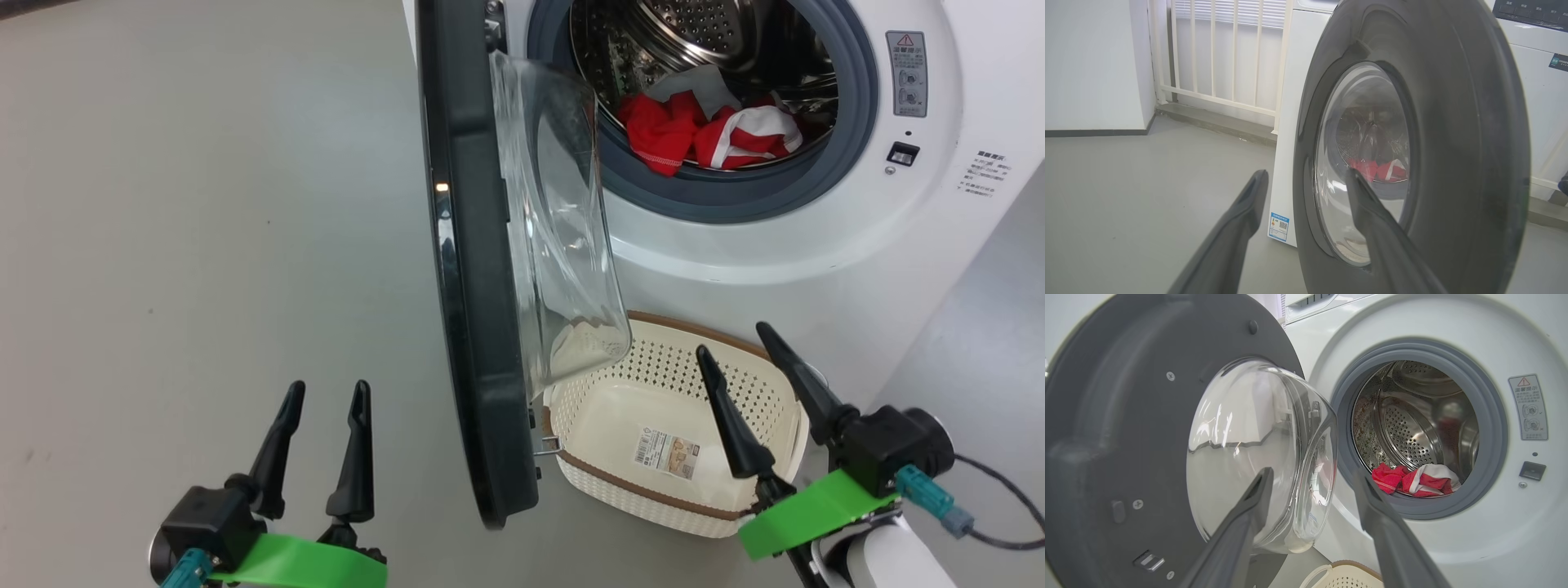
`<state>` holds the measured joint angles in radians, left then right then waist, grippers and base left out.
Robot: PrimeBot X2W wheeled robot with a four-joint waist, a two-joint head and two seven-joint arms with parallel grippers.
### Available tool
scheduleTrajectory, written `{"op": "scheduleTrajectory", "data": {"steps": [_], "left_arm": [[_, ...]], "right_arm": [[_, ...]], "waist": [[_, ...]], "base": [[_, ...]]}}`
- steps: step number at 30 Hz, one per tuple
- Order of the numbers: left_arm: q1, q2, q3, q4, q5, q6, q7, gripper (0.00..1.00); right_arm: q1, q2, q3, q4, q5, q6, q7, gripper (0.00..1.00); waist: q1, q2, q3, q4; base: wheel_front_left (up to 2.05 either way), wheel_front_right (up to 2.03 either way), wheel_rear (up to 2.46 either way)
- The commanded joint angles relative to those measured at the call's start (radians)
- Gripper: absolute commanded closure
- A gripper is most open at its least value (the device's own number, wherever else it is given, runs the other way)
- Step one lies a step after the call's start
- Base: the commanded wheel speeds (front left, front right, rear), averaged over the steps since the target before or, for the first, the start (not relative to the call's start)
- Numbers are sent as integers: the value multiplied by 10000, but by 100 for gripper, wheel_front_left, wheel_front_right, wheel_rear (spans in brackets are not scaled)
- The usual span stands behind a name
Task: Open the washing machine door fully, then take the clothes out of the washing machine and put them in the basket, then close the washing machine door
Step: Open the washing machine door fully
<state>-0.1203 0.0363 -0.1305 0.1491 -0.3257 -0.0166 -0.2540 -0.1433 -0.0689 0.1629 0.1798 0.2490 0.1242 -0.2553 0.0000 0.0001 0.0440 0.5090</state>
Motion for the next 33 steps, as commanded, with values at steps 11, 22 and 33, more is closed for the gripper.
{"op": "scheduleTrajectory", "data": {"steps": [11, 22, 33], "left_arm": [[-17, 139, 172, -109, 18, 171, -78, 0], [-96, 139, 99, 97, 135, 319, -78, 0], [-440, 139, -5, 19, 272, 419, -78, 100]], "right_arm": [[425, 183, 164, -430, -520, 65, -63, 0], [345, 185, 283, -409, -406, 65, -64, 0], [144, 186, 351, -278, -395, 65, -64, 0]], "waist": [[0, -1, -34, 8], [0, -1, 57, -42], [0, -1, 141, -60]], "base": [[0, 0, 0], [0, 0, 0], [0, 0, 0]]}}
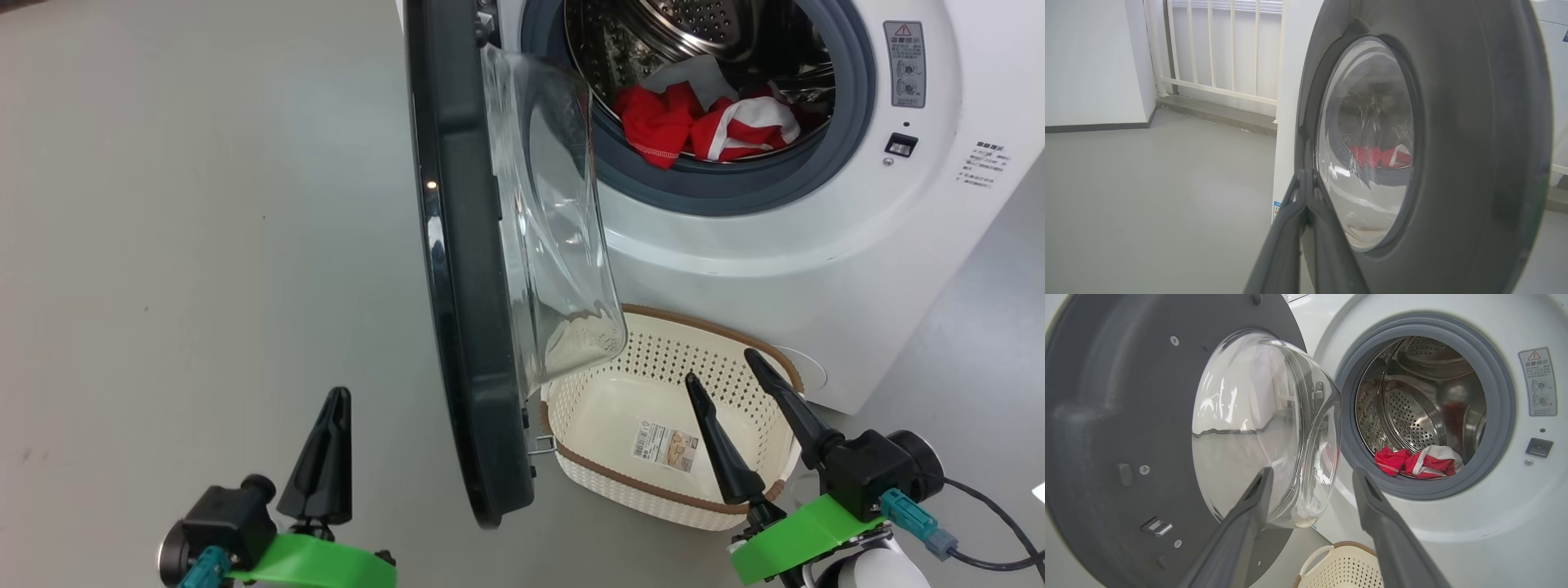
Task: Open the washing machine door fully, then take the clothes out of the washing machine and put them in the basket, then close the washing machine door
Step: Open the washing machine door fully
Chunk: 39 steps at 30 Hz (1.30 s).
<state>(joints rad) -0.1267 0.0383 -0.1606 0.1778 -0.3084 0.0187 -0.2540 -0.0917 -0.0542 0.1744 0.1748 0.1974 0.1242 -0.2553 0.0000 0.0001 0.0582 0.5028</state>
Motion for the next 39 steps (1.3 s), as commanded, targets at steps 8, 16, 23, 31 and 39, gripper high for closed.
{"op": "scheduleTrajectory", "data": {"steps": [8, 16, 23, 31, 39], "left_arm": [[-862, 120, 365, -1489, 259, 193, -78, 100], [-1422, 120, 104, -3364, 562, 301, -78, 100], [-1634, 120, -1172, -4520, 601, 272, 100, 100], [-1586, 120, -2300, -5053, 318, 44, 1087, 100], [-1186, 153, -3439, -4420, 337, -67, 2150, 100]], "right_arm": [[-440, 39, 304, -216, 126, 65, -64, 0], [-514, 39, 379, -151, 29, 65, -64, 0], [-558, 39, 436, -146, 29, 65, -64, 0], [-779, 39, 520, -251, -48, 65, -64, 0], [-791, 39, 544, -273, -27, 65, -64, 0]], "waist": [[0, -1, 19, -26], [0, -1, 40, -118], [0, -1, 103, -190], [0, -1, 208, -333], [0, -1, 225, -429]], "base": [[0, 0, 0], [0, 0, 0], [0, 0, 0], [0, 0, 0], [0, 0, 0]]}}
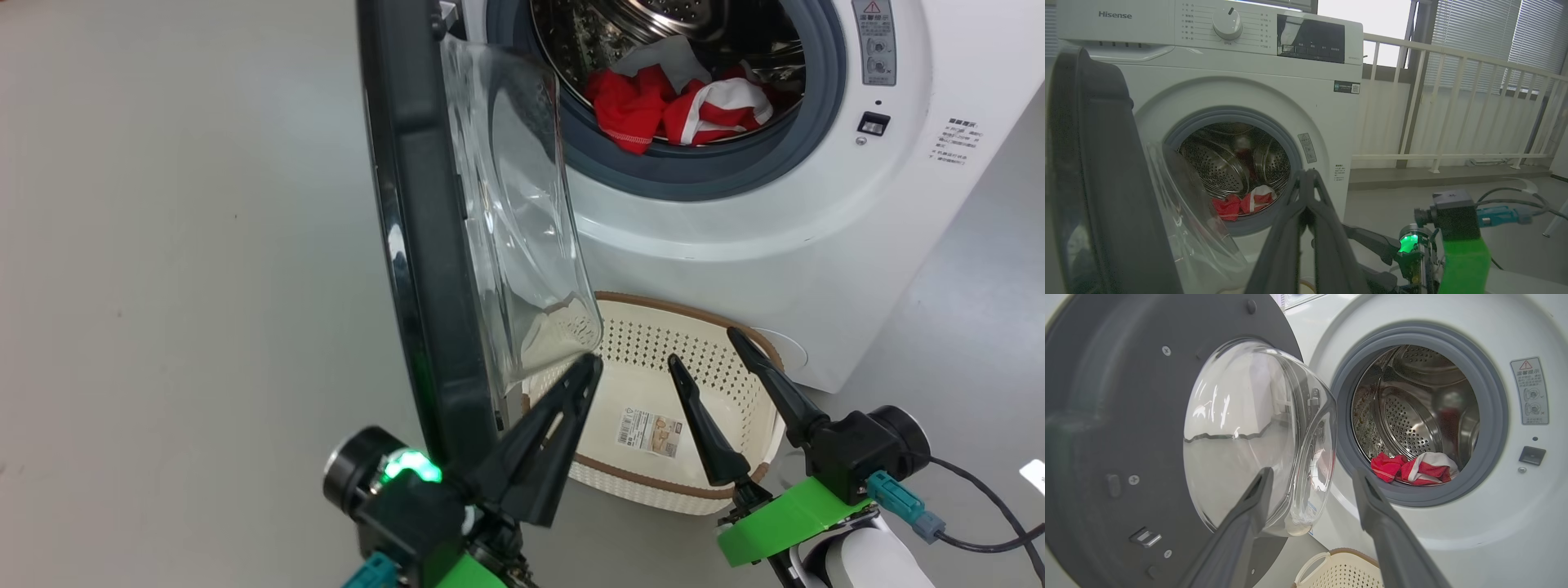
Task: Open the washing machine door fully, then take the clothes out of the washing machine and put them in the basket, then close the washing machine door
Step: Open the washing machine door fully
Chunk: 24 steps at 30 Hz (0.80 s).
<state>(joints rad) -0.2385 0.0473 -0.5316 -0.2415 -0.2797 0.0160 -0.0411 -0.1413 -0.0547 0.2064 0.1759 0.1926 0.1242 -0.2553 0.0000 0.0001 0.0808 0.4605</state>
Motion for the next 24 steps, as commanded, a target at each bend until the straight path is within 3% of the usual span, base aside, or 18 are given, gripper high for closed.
{"op": "scheduleTrajectory", "data": {"steps": [1, 13, 24], "left_arm": [[1, 71, 213, -103, 58, -9, 123, 100], [419, 344, 233, 825, 242, 551, 883, 100], [162, 583, 680, 1916, 340, 946, 862, 100]], "right_arm": [[-284, 45, 222, -294, 38, 65, -64, 0], [-202, 45, 225, -327, 103, 65, -64, 0], [-167, 45, 290, -407, 401, 65, -65, 0]], "waist": [[0, -1, -1, -19], [0, -1, 12, 0], [0, -1, -28, 98]], "base": [[0, 0, 0], [0, 0, 0], [0, 0, 0]]}}
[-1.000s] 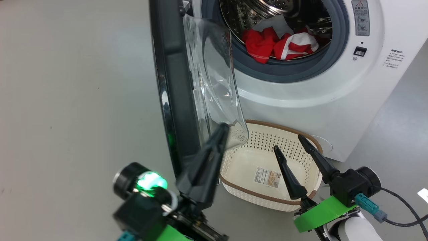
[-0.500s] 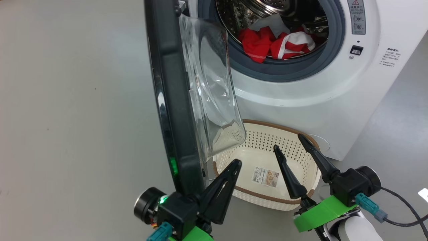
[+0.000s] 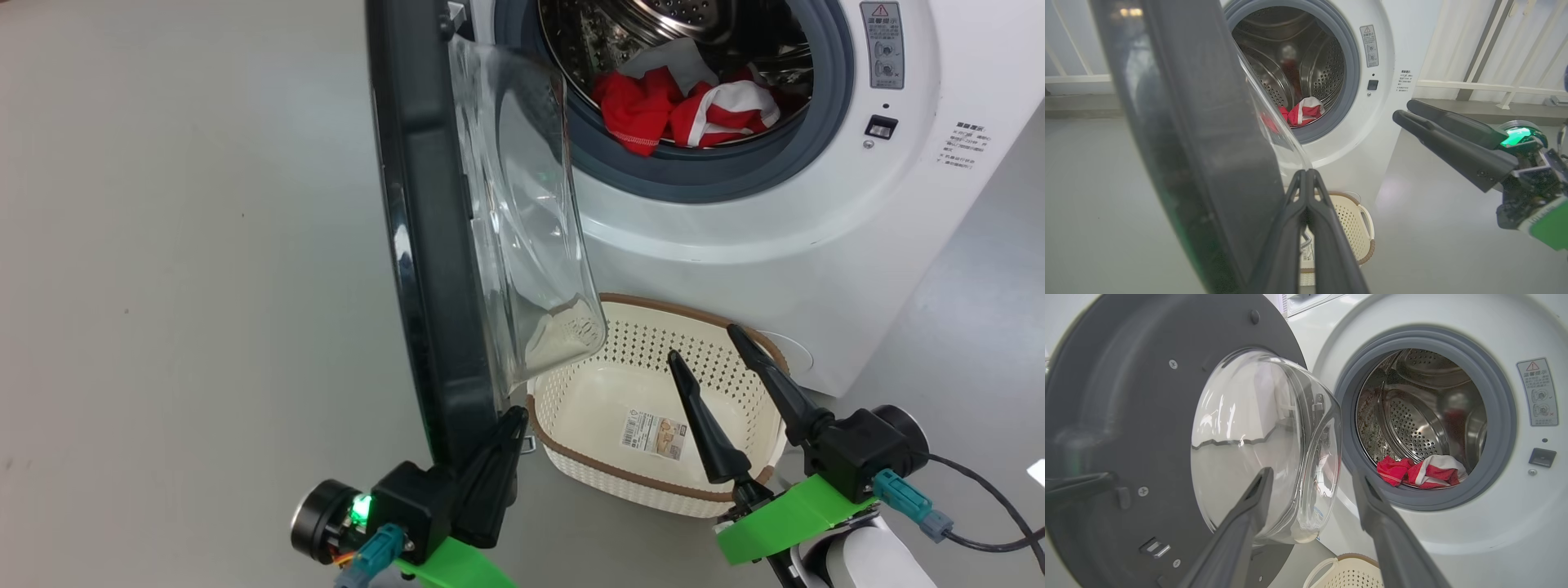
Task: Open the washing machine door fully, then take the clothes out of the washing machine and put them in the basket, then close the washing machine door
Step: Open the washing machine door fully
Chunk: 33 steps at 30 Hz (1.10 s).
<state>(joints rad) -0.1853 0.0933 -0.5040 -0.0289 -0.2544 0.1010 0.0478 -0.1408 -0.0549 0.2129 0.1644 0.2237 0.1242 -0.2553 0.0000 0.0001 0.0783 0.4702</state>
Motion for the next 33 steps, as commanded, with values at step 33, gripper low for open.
{"op": "scheduleTrajectory", "data": {"steps": [33], "left_arm": [[339, 845, 1942, -767, -365, 1345, 1, 100]], "right_arm": [[-125, 47, 312, -151, 1, 65, -65, 0]], "waist": [[0, -1, 174, 690]], "base": [[0, 0, 0]]}}
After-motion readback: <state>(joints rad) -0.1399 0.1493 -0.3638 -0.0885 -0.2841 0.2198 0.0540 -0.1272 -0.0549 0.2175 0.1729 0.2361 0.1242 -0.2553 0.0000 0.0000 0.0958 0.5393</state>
